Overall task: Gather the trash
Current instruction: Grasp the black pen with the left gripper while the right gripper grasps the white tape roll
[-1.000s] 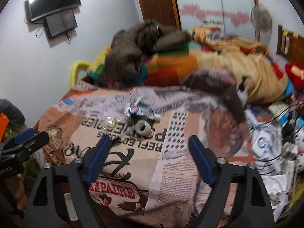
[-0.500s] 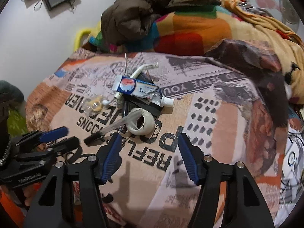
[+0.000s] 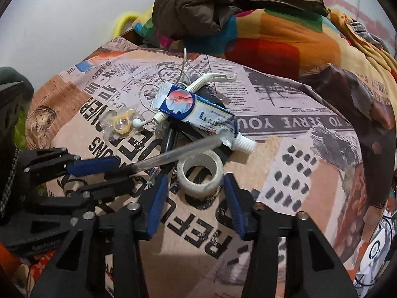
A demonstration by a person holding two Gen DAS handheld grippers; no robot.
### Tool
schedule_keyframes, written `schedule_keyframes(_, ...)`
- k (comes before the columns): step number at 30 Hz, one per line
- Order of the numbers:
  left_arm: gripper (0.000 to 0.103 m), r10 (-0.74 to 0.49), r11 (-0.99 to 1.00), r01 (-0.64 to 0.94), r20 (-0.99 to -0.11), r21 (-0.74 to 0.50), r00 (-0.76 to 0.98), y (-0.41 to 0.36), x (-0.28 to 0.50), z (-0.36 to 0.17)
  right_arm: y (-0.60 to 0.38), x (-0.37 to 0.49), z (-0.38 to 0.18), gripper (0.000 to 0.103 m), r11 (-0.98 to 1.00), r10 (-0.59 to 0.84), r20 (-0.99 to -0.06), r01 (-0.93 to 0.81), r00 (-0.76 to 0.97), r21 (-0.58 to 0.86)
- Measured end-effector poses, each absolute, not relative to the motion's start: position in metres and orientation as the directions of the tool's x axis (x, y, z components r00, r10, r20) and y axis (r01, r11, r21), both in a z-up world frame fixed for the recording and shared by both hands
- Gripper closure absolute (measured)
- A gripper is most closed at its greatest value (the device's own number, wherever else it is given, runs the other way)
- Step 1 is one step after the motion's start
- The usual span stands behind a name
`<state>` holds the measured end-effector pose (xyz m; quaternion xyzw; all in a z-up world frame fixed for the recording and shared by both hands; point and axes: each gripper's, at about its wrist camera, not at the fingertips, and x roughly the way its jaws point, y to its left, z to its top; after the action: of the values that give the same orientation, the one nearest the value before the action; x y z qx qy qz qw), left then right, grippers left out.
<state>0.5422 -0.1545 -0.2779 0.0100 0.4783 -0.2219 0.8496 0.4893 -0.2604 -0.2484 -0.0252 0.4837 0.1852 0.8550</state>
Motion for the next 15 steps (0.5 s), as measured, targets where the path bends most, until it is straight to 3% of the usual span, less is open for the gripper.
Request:
schedule_keyframes(4, 0.083, -0.374, 0.892, 0.412, -0.816, -0.187, 0.44, -0.158, 0.538, -0.278, -0.258, 0.493, -0.25, 0.068, 0.932, 0.296, -0.83, -0.335, 0.472, 0.142)
schedule_keyframes(15, 0.091, -0.399, 0.894, 0.38, -0.805, -0.236, 0.439, -0.159, 0.52, -0.271, -0.272, 0.476, -0.236, 0.069, 0.935, 0.323, -0.803, -0.3, 0.501, 0.189)
